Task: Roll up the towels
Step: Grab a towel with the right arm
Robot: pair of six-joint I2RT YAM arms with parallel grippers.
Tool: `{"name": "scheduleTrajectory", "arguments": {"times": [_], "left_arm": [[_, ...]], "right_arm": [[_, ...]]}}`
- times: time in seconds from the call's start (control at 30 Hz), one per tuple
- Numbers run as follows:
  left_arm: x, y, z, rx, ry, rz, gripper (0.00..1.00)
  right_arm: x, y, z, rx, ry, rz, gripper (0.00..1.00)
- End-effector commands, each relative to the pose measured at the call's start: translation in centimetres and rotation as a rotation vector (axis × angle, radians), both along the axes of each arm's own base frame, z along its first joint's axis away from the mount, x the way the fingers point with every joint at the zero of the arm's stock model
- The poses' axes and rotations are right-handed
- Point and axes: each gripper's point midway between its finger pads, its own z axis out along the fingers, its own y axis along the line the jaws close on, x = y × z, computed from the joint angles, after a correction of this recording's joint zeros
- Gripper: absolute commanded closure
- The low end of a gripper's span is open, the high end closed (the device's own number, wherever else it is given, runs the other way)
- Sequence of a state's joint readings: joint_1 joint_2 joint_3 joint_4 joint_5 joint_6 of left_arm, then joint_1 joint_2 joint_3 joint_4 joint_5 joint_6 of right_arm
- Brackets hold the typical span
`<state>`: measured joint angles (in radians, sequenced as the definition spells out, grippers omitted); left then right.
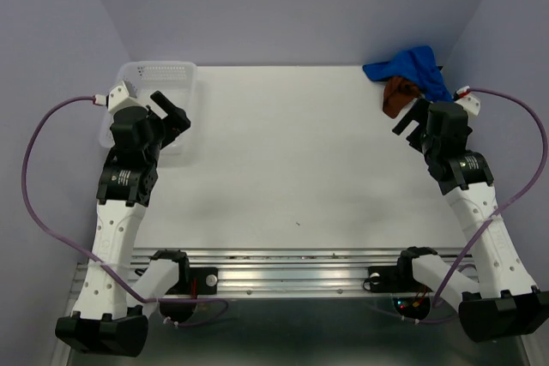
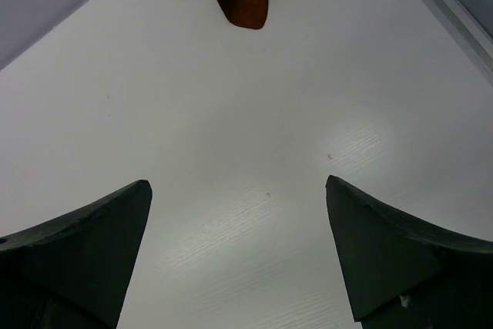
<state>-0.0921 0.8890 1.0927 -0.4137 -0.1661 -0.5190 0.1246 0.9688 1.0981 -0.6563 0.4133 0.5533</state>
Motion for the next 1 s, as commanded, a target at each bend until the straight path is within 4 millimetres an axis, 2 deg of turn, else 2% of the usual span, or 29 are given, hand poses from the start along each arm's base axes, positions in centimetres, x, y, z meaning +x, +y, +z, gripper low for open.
{"name": "scheduleTrajectory", "arguments": {"times": [0.0, 0.17, 0.3, 0.33, 0.43, 0.47, 0.5, 0.53, 0.57, 0.6, 0.67, 0.7, 0.73, 0.77, 0.8, 0.83, 0.97], "left_arm": [[0.1, 0.2, 0.2, 0.004, -0.010, 0.013, 0.01], [0.5, -0.1, 0.0, -0.009, -0.019, 0.002, 0.01], [1.3, -0.8, -0.7, -0.021, -0.011, -0.026, 0.01], [1.7, -0.8, -0.9, -0.022, -0.007, -0.027, 0.01], [2.7, -1.0, -1.3, -0.028, -0.002, -0.026, 0.01], [3.0, -1.2, -1.6, -0.035, 0.000, -0.033, 0.01], [3.3, -1.3, -1.7, -0.039, 0.001, -0.039, 0.01], [3.9, -1.6, -1.9, -0.037, 0.003, -0.054, 0.01], [4.2, -1.7, -2.0, -0.038, 0.006, -0.057, 0.01], [4.4, -1.8, -2.2, -0.037, 0.013, -0.060, 0.01], [5.2, -1.9, -2.7, -0.037, 0.028, -0.061, 0.01], [5.5, -1.9, -2.7, -0.037, 0.030, -0.062, 0.01], [5.9, -2.0, -3.1, -0.035, 0.039, -0.066, 0.01], [6.2, -2.1, -3.0, -0.036, 0.035, -0.069, 0.01], [6.4, -2.3, -3.4, -0.031, 0.042, -0.084, 0.01], [6.7, -2.4, -3.3, -0.032, 0.036, -0.089, 0.01], [7.3, -2.3, -3.8, -0.022, 0.041, -0.082, 0.01]], "right_arm": [[1.0, 0.5, 2.8, -0.007, -0.116, 0.053, 0.00], [2.4, 0.7, 3.2, -0.048, -0.147, 0.084, 0.00], [5.5, -0.2, 3.3, -0.109, -0.101, 0.035, 0.00], [7.4, -0.4, 3.0, -0.131, -0.067, 0.023, 0.00], [10.3, -1.2, 2.9, -0.192, -0.025, -0.019, 0.00], [12.6, -1.4, 3.1, -0.202, -0.017, -0.045, 0.00], [13.8, -2.2, 3.3, -0.210, -0.012, -0.068, 0.00], [16.2, -3.4, 3.5, -0.219, -0.004, -0.073, 0.00], [17.5, -2.9, 3.5, -0.208, -0.008, -0.046, 0.00], [18.6, -5.0, 3.3, -0.189, -0.008, -0.073, 0.00], [21.1, -5.5, 2.8, -0.144, -0.009, -0.006, 0.00], [23.4, -6.2, 2.4, -0.144, -0.010, 0.006, 0.00], [24.3, -7.4, 2.0, -0.177, 0.005, 0.023, 0.00], [25.4, -7.7, 1.7, -0.179, 0.006, 0.046, 0.00], [27.2, -9.6, 1.2, -0.194, 0.008, 0.036, 0.00], [28.2, -9.7, 0.6, -0.180, 0.005, 0.071, 0.00], [32.1, -12.7, -1.2, -0.172, -0.018, 0.096, 0.00]]}}
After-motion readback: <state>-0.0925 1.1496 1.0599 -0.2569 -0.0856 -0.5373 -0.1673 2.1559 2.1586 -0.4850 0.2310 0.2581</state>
